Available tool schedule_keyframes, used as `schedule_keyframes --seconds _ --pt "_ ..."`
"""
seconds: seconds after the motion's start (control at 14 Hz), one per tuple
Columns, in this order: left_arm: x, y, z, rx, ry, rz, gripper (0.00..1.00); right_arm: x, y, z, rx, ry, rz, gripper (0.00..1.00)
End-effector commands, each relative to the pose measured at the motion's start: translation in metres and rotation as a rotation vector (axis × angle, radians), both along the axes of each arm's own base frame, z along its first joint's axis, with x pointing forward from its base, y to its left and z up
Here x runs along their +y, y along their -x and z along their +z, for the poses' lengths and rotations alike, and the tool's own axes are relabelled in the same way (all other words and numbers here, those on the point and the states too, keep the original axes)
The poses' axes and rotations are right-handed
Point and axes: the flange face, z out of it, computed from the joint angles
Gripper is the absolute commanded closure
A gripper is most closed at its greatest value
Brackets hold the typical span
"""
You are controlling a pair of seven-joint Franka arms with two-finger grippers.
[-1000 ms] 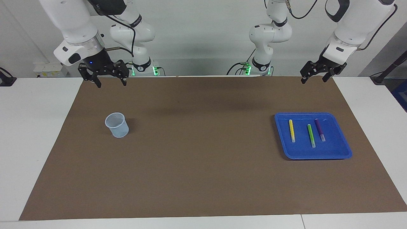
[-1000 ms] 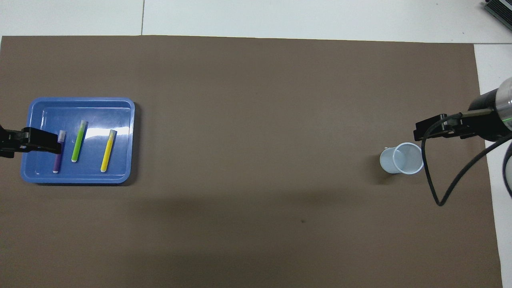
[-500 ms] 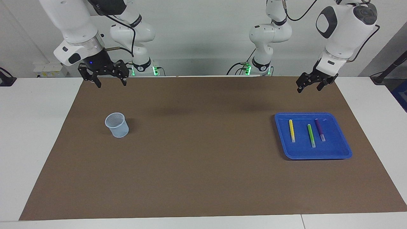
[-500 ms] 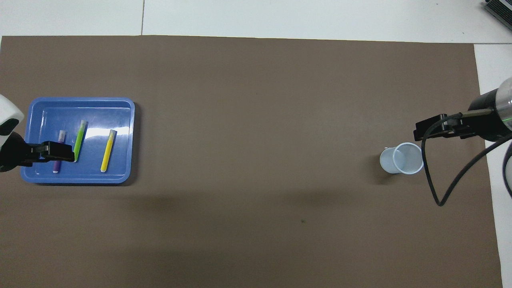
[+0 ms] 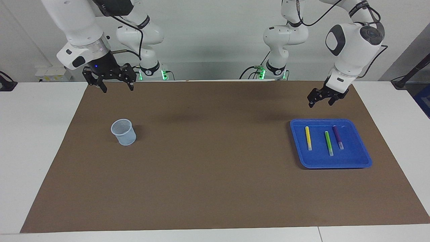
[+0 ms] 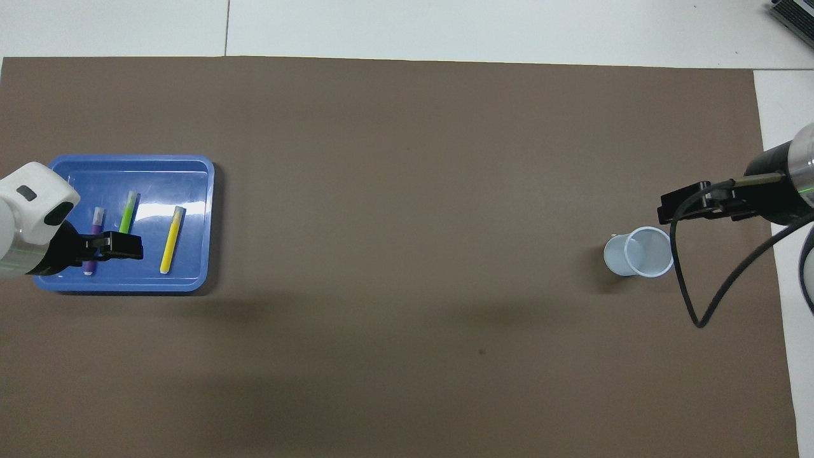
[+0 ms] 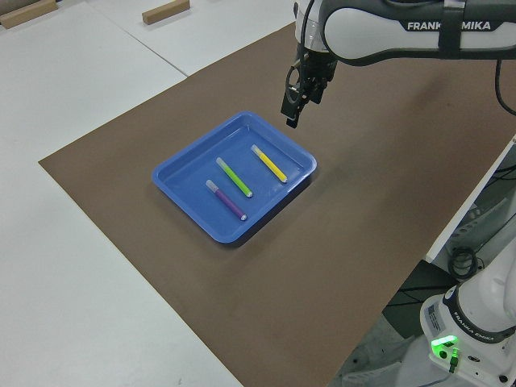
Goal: Transfer and insert pens with both arms
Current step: 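Reach the left gripper over the tray and grasp the yellow pen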
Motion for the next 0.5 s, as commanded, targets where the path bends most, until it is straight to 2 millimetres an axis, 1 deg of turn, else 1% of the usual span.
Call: schedule_keyframes --seconds 0.0,0.14,0.29,0.43 --pt "0.002 -0.011 -0.024 -0.022 0.001 0.000 0.00 -0.003 0.005 0.001 -0.014 -0.022 -0.010 0.00" --pt "0.002 -0.018 -0.038 -0.020 0.001 -0.002 0.00 -0.003 0.005 0.001 -0.014 -0.022 -0.010 0.00" --pt "0.008 -0.026 -0.054 -0.027 0.001 -0.008 0.00 -0.003 0.006 0.001 -0.012 -0.021 -0.010 0.00" --pt "0.010 -0.028 -0.070 -0.030 0.001 -0.005 0.00 -0.003 0.005 0.001 -0.014 -0.022 -0.010 0.00"
